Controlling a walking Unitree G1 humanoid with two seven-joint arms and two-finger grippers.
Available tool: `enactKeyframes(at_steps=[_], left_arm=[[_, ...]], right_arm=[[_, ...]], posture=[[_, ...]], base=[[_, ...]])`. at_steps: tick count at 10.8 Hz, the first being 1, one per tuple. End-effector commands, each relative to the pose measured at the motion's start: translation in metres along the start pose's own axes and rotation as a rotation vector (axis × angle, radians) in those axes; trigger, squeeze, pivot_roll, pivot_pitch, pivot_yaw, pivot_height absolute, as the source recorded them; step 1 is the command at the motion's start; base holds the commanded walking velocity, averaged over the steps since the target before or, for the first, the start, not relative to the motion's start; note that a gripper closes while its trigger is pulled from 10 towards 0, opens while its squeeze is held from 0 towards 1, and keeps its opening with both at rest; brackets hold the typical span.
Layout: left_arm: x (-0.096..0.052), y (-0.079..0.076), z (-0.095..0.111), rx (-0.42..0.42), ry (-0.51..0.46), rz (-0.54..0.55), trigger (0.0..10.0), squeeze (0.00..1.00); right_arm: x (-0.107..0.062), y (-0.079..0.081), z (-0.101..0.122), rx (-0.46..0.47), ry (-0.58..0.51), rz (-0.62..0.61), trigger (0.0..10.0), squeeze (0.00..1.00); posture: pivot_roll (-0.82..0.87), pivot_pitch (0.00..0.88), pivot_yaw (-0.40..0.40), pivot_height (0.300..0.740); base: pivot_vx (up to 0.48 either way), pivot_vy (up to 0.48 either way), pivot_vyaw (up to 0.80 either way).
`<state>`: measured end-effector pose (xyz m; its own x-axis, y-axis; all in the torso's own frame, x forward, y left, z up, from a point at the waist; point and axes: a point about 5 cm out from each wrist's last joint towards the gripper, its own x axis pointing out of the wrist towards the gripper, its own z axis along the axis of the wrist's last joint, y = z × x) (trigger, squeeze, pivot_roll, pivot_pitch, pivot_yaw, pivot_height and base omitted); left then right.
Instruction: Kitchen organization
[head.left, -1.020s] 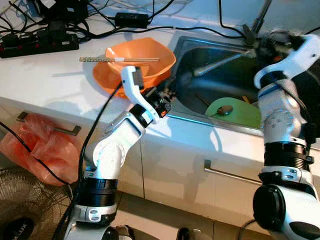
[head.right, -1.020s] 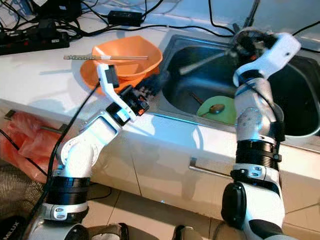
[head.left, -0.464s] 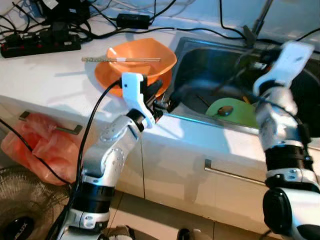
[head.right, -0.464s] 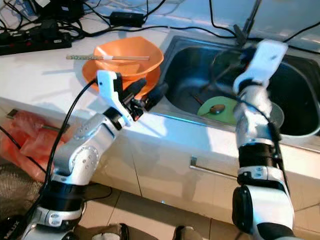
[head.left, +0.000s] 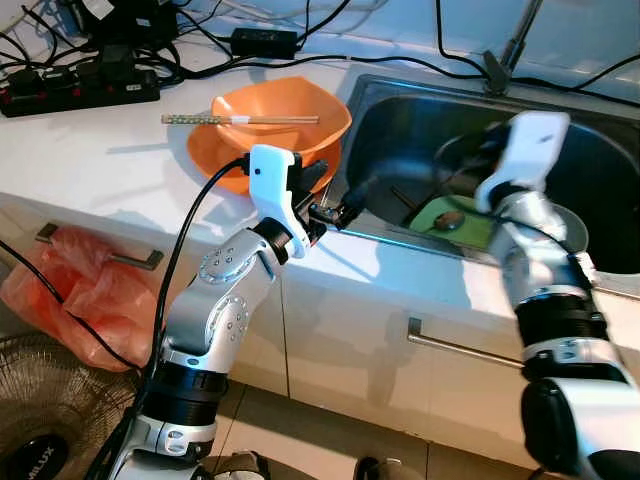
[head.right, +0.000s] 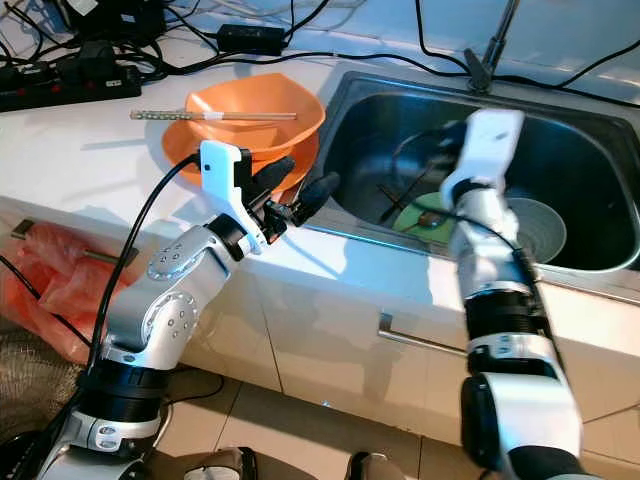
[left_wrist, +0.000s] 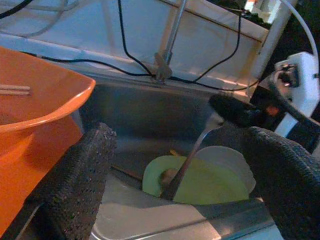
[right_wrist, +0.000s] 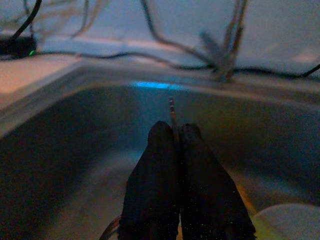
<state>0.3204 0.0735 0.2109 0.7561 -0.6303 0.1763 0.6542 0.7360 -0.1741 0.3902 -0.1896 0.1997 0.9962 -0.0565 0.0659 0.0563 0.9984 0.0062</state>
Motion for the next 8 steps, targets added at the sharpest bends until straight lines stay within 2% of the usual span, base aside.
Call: enactKeyframes(at_steps=[1,2,3,4,5,6,8], left_arm=[[0.001,-0.007,0.001,0.032,0.001,-0.039,10.0,0.0],[0.001,-0.009,0.001,0.036,0.004,-0.046,10.0,0.0],[0.002,-0.011,0.002,0.037,0.004,-0.051,10.0,0.0],[0.002,-0.012,0.002,0.037,0.004,-0.059,10.0,0.0],[0.002,-0.013,0.002,0.039,0.005,-0.062,10.0,0.0],[0.004,-0.013,0.003,0.041,-0.001,-0.062,10.0,0.0],[0.003,-0.012,0.005,0.044,-0.004,-0.051,10.0,0.0]], right_arm=[[0.0,0.01,-0.005,0.001,0.048,0.055,10.0,0.0],[-0.001,0.013,-0.01,0.013,0.076,0.068,10.0,0.0],[-0.001,0.013,-0.016,0.071,0.109,0.051,10.0,0.0],[-0.001,0.004,-0.024,0.163,0.169,-0.005,10.0,0.0],[-0.002,0.001,-0.026,0.184,0.185,-0.017,10.0,0.0],[-0.004,-0.006,-0.031,0.217,0.218,-0.063,10.0,1.0],[-0.004,-0.005,-0.033,0.236,0.236,-0.059,10.0,1.0]], posture=[[0.03,0.107,0.002,0.74],[0.03,0.107,0.003,0.74],[0.03,0.108,0.003,0.74],[0.03,0.109,0.004,0.74],[0.03,0.109,0.004,0.74],[0.02,0.112,0.001,0.74],[0.03,0.116,-0.002,0.74]], base=[[0.0,0.0,0.0],[0.0,0.0,0.0],[0.0,0.0,0.0],[0.0,0.0,0.0],[0.0,0.0,0.0],[0.0,0.0,0.0],[0.0,0.0,0.0]])
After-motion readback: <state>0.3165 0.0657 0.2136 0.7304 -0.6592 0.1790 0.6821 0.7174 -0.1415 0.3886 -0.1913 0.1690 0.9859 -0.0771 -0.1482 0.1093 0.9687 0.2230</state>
